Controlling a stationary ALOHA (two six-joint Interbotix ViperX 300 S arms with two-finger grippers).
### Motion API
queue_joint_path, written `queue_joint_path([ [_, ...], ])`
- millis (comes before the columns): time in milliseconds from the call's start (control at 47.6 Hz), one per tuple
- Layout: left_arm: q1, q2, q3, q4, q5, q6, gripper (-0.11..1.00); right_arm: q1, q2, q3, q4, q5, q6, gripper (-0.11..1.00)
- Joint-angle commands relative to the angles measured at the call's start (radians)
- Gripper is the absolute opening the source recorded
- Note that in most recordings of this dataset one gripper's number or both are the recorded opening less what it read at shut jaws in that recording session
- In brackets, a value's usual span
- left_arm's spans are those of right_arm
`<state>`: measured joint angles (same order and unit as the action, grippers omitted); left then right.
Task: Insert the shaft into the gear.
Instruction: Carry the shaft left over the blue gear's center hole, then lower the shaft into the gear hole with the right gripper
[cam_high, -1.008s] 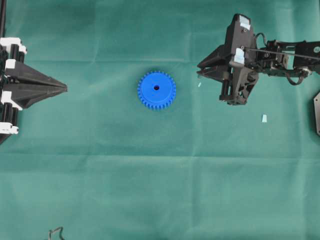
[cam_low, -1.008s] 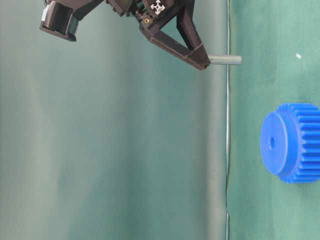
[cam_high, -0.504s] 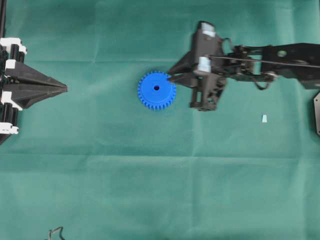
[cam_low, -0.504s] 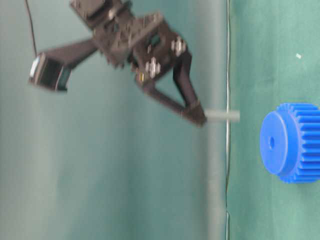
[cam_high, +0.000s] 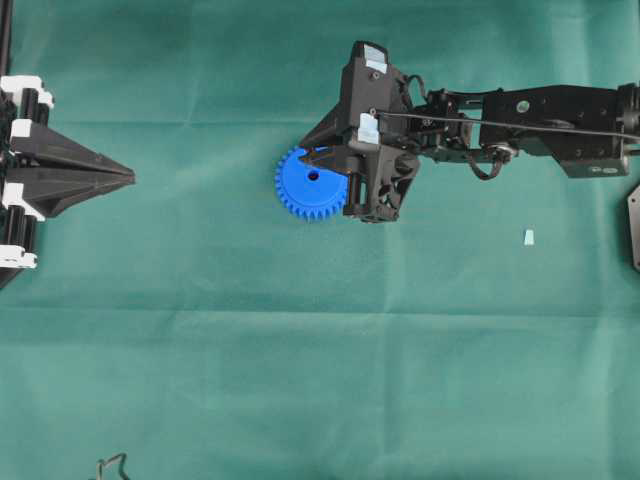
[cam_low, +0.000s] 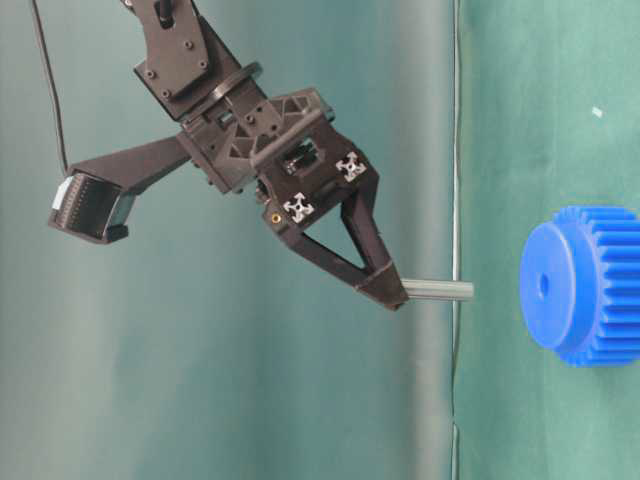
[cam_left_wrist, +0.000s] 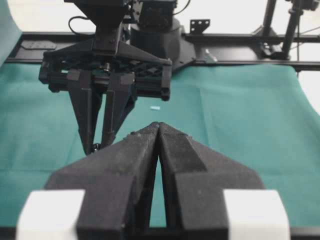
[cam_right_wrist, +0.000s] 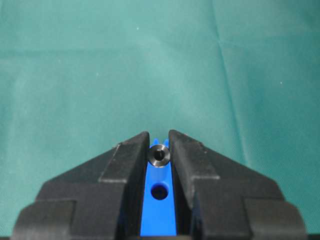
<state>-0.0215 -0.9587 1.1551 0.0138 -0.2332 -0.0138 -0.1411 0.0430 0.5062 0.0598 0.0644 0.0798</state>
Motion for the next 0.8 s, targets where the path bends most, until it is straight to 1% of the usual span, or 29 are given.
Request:
queue_joint_path([
  [0, -0.002, 0.008, -0.028, 0.003, -0.006, -0.002, 0.00, -0.002, 0.005, -0.006, 0.000, -0.017, 0.002, 0.16],
  [273, -0.002, 0.008, -0.026, 0.003, -0.005, -0.002, 0.00, 0.000, 0.084, -0.002, 0.006, -0.067, 0.009, 0.16],
  [777, -0.002, 0.008, -0.026, 0.003, -0.006, -0.002, 0.00, 0.000, 0.089, 0.003, 0.006, -0.075, 0.014, 0.16],
])
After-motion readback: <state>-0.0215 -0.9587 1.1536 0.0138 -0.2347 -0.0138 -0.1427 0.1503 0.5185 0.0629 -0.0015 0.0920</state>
